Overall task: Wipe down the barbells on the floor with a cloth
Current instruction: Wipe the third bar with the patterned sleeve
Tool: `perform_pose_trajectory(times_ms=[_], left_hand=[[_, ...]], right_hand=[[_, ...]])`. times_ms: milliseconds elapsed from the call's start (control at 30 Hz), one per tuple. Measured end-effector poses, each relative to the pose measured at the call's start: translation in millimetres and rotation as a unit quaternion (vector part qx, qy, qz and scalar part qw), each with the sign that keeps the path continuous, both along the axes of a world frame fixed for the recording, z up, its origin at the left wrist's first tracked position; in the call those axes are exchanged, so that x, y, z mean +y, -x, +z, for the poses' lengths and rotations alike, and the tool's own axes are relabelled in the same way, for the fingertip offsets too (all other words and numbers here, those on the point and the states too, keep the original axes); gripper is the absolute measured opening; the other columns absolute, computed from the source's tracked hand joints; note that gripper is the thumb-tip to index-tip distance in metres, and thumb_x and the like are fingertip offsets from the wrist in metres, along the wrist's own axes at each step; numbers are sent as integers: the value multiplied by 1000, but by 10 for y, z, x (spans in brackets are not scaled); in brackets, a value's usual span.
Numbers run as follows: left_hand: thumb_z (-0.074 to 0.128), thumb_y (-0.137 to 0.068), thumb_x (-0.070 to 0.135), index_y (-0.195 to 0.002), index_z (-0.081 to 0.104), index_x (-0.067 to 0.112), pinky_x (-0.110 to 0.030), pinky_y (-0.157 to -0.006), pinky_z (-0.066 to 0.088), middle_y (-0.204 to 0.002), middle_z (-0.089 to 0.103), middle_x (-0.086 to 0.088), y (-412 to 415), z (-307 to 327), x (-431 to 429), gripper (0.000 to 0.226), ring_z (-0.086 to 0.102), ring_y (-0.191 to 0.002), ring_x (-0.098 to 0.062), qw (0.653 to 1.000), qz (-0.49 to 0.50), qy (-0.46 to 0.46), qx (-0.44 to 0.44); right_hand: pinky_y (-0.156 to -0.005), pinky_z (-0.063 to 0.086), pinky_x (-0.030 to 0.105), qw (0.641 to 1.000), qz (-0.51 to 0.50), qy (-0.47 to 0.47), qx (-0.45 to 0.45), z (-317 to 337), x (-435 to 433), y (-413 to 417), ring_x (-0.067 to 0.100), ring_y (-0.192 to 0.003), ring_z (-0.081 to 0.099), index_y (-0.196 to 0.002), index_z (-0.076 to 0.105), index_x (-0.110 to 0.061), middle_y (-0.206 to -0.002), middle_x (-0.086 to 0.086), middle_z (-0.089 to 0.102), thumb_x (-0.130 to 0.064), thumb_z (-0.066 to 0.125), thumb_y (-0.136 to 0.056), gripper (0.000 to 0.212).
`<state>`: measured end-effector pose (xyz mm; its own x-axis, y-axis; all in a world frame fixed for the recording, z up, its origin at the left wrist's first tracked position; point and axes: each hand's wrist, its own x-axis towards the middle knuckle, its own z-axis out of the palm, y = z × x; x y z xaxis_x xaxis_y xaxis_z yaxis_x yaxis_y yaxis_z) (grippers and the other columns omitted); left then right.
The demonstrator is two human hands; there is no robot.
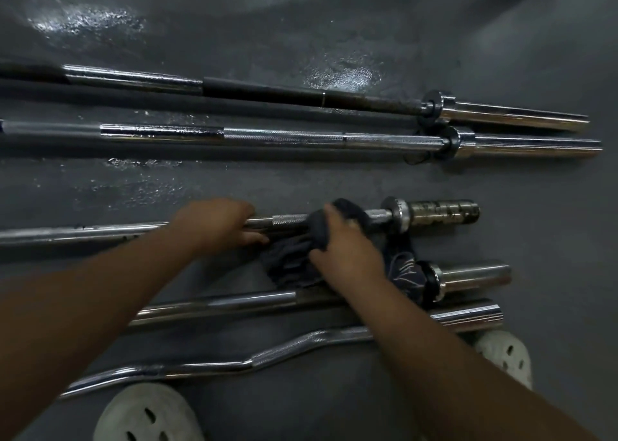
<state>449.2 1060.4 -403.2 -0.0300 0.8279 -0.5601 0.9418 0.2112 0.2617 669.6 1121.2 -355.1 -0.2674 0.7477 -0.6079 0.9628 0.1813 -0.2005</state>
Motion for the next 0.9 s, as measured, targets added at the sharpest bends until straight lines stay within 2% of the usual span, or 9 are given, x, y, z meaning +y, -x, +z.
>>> perform_pose_trajectory(times_ms=[67, 133, 200, 267, 400, 500, 567, 733, 900], left_hand=[[57, -83, 72, -103, 57, 26, -30, -71, 44, -107, 66, -1, 47, 1, 34, 49, 63, -98, -25, 999, -1, 29, -13], [59, -86, 63, -103, 53, 27, -31, -70, 43, -106, 66, -2, 103, 21, -139, 40, 63, -98, -26, 999, -3, -20, 41], [64, -88, 51, -101, 51, 25, -33, -70, 45, -102, 66, -4, 90, 62, -357, 32, 64, -93, -28, 991, 5, -100, 92], [64, -89, 46, -102, 51, 24, -33, -67, 44, -100, 67, -5, 76, 89, -373, 29, 65, -92, -29, 988, 3, -98, 118], [59, -88, 59, -107, 53, 28, -30, -69, 39, -107, 65, 0, 110, 122, -207, 37, 63, -99, -25, 997, -4, 6, 79], [65, -82, 66, -102, 60, 25, -28, -71, 43, -100, 66, 3, 255, 49, -76, 45, 62, -92, -20, 995, -1, 93, -33], [67, -77, 68, -100, 65, 22, -29, -75, 48, -97, 68, 1, 285, -4, 0, 52, 62, -88, -19, 991, -4, 112, -66], [63, -75, 74, -103, 61, 33, -30, -78, 49, -99, 65, 6, 393, 0, -185, 50, 58, -88, -17, 999, -6, 37, 1], [39, -65, 88, -94, 54, 35, -31, -69, 49, -95, 68, 1, 665, 45, -562, 63, 62, -83, -21, 997, 30, 27, 64]], right_hand=[[-92, 50, 45, 993, -107, -27, -30, 33, 239, -280, 38, -113, 59, -148, 17, -38, -134, 17, 52, -39, 66, -81, 83], [-93, 48, 44, 986, -152, -30, -58, 45, 256, -311, 40, -116, 58, -153, 9, -35, -135, 18, 52, -39, 66, -82, 91], [-90, 47, 42, 990, -130, -26, -51, -1, 82, -30, 41, -113, 58, -152, 10, -33, -135, 21, 48, -38, 66, -85, 88], [-91, 46, 40, 997, -79, 14, -5, -51, -188, 289, 42, -112, 58, -152, 9, -36, -137, 22, 41, -35, 66, -87, 86], [-96, 46, 40, 998, -11, 54, 22, -70, -96, 114, 37, -119, 57, -153, 3, -44, -142, 17, 47, -37, 66, -83, 94], [-96, 45, 39, 990, -138, 18, -1, -21, 277, -325, 36, -120, 57, -155, 8, -40, -139, 15, 55, -39, 69, -82, 95], [-96, 46, 41, 987, -158, 12, -14, -45, 277, -288, 37, -120, 57, -155, 10, -34, -139, 16, 53, -38, 68, -82, 93], [-86, 47, 36, 989, -128, 66, 40, -187, 143, -26, 36, -114, 59, -154, 11, -37, -136, 16, 53, -38, 68, -83, 91], [-79, 46, 34, 983, -154, 69, 76, -267, 174, -89, 33, -105, 61, -146, 18, -40, -126, 11, 58, -34, 70, -81, 83]])
